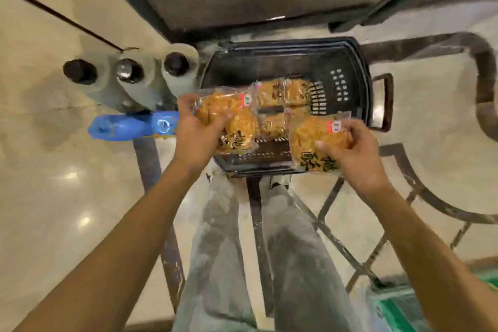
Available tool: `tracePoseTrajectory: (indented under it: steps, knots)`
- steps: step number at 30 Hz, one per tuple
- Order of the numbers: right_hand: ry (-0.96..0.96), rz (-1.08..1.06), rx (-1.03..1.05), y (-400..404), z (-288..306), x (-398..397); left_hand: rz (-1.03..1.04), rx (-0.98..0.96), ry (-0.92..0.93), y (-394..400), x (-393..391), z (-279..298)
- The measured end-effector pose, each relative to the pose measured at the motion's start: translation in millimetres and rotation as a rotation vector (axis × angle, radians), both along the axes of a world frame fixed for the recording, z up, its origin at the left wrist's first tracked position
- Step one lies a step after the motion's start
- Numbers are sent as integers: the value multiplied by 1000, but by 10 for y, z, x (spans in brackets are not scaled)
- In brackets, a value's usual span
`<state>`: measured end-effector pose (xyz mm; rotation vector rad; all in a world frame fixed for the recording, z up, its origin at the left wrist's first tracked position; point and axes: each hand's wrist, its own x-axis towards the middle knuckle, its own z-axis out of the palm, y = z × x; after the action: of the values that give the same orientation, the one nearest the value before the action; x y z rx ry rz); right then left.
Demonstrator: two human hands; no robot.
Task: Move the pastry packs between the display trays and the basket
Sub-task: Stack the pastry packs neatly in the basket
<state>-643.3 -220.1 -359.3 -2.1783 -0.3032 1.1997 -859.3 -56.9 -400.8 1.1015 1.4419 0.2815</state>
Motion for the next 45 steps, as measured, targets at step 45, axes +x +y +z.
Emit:
tracePoseTrajectory:
  steps: [45]
  knots:
    - [-548,1269,-255,1115,-4755,636,121,-404,394,-326,1109,-4175]
